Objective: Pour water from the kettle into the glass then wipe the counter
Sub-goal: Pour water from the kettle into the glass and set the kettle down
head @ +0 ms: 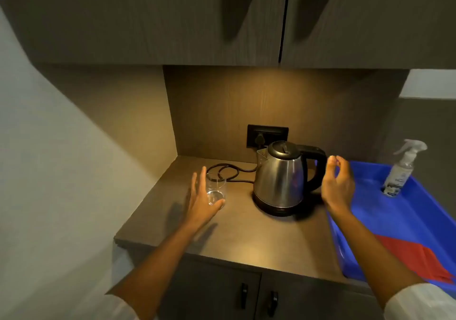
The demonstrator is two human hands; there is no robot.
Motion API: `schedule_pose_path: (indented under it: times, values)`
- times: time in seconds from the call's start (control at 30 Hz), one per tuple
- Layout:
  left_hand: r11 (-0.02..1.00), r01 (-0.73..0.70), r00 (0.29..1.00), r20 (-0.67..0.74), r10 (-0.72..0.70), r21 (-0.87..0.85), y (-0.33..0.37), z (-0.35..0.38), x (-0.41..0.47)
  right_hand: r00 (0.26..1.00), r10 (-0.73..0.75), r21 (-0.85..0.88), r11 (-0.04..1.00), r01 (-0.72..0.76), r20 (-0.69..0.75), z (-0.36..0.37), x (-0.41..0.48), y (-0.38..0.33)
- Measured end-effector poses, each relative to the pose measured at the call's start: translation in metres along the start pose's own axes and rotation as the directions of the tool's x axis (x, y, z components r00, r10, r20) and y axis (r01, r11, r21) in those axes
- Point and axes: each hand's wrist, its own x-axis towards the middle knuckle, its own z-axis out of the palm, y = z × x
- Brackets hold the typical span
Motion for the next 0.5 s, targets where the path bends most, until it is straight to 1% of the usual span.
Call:
schedule_pose_path:
  times: [0.03,0.07,0.13,0.17,0.2,0.3,0.4,0.47,0.5]
  values:
    - [0.994,0.065,0.997,-0.023,-0.067,-0.093,-0.002,0.006,0.004,0.997,0.072,0.053,0.996,-0.071,-0.031,0.006,0.009,0.002]
    - [0.976,0.133,0.989,-0.037,-0.141,-0.174,-0.004,0.011,0.009,0.983,0.182,0.103,0.979,-0.177,-0.035,0.010,0.017,0.004]
    - [0.941,0.202,0.972,-0.060,-0.226,-0.271,-0.008,0.021,0.013,0.926,0.378,0.190,0.910,-0.368,-0.016,0.021,0.034,0.010]
    - [0.920,0.228,0.964,-0.061,-0.261,-0.319,-0.010,0.025,0.017,0.905,0.426,0.190,0.889,-0.416,-0.012,0.025,0.039,0.013]
    - [0.902,0.247,0.955,-0.066,-0.288,-0.355,-0.010,0.029,0.018,0.890,0.455,0.197,0.873,-0.446,0.002,0.029,0.041,0.015]
    - [0.870,0.299,0.936,-0.055,-0.347,-0.392,-0.010,0.039,0.025,0.888,0.455,0.236,0.858,-0.456,0.060,0.040,0.048,0.019]
    - [0.880,0.322,0.927,-0.074,-0.368,-0.349,-0.016,0.049,0.027,0.857,0.509,0.366,0.784,-0.501,0.083,0.056,0.061,0.032]
    - [0.901,0.311,0.928,-0.107,-0.356,-0.304,-0.020,0.052,0.027,0.859,0.508,0.403,0.775,-0.487,0.062,0.062,0.068,0.038]
    - [0.908,0.307,0.929,-0.116,-0.351,-0.286,-0.021,0.053,0.027,0.868,0.495,0.400,0.788,-0.468,0.039,0.063,0.067,0.033]
